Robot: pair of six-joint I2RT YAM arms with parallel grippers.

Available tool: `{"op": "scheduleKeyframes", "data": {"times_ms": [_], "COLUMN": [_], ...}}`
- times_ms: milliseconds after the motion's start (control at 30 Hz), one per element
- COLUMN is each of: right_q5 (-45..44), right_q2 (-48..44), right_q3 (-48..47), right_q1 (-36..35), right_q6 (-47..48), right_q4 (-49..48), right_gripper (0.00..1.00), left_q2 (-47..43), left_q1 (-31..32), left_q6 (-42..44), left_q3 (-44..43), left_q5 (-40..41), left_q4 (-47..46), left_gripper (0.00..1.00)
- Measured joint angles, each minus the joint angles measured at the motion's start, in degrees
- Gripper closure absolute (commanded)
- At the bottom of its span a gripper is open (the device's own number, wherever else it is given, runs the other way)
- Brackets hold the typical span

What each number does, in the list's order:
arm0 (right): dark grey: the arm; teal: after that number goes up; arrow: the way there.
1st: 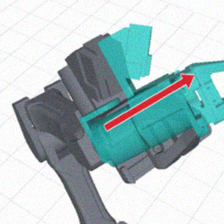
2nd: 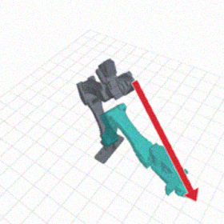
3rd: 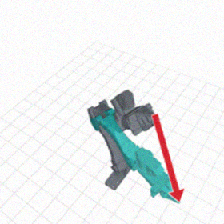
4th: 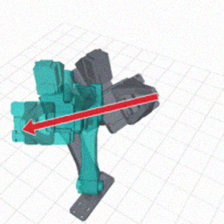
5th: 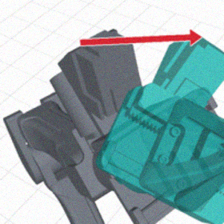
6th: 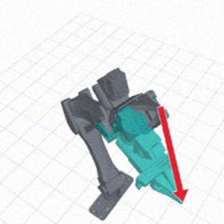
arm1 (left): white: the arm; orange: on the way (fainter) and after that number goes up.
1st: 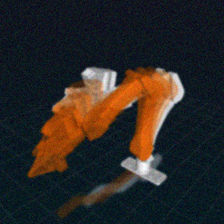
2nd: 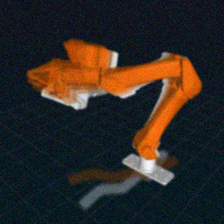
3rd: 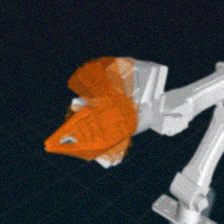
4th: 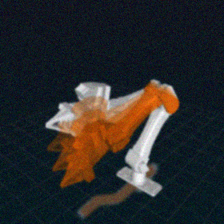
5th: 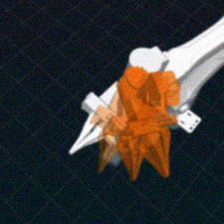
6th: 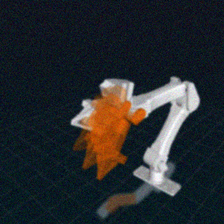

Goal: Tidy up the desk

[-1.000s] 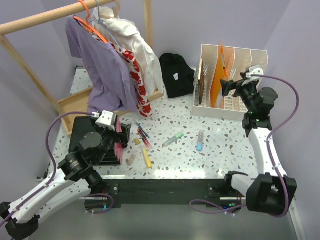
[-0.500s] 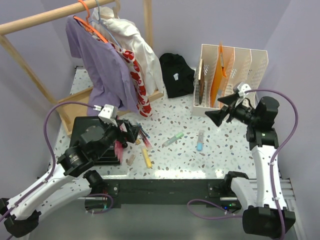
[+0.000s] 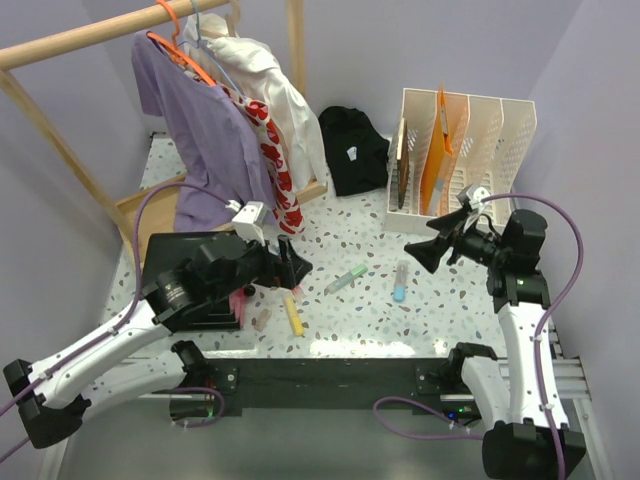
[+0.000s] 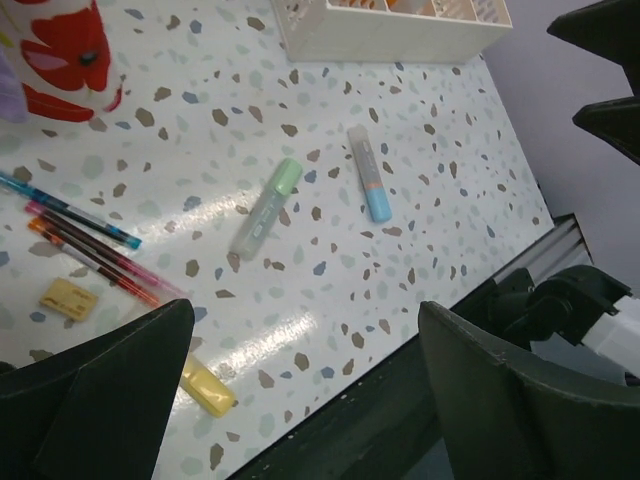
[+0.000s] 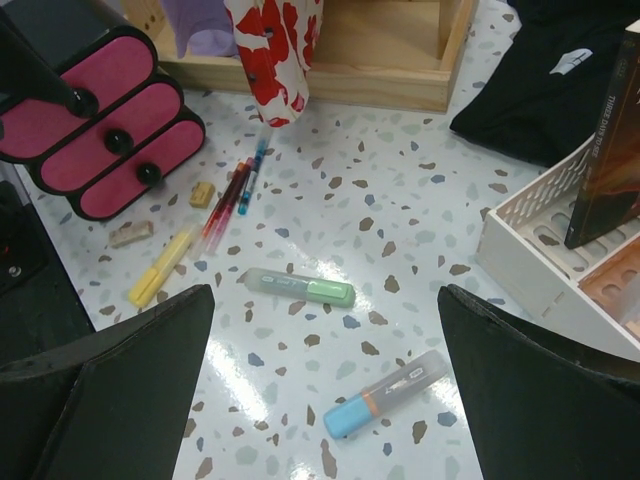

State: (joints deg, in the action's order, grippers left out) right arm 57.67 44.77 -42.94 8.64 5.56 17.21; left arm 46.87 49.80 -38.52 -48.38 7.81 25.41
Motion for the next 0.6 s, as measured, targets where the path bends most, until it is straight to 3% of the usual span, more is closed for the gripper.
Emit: {"op": "scheduleKeyframes", "data": {"times_ms": [167, 300, 433, 533, 600], "right_q5": [-0.72, -1.73, -2.80, -3.26, -3.87], "right_q2": [-0.92, -0.92, -0.94, -0.94, -0.94], "right_q3": [0.02, 0.02, 0.02, 0.02, 0.02], "right_q1": [0.00, 0.00, 0.00, 0.00, 0.00], "right_q6": [-0.59, -0.61, -0.61, -0.61, -0.57], "right_q4": [0.00, 0.04, 0.15, 0.33, 0.55], "right_gripper": [0.01, 0.01, 0.01, 0.01, 0.01], "left_q2": [3.48, 8.50, 20.85, 32.79, 36.72], "left_q1": [5.14, 10.67, 17.07, 17.90, 17.86], "left_q6": [-6.01, -13.40, -28.41, -39.87, -46.16], "left_q3": [-3.41, -6.86, -19.32, -31.30, -32.74], "left_q5": [2.64, 10.45, 21.59, 27.89, 30.08], "left_q4": [3.15, 7.45, 21.84, 34.18, 37.29], "left_gripper": [0.00, 0.00, 0.00, 0.01, 0.03]}}
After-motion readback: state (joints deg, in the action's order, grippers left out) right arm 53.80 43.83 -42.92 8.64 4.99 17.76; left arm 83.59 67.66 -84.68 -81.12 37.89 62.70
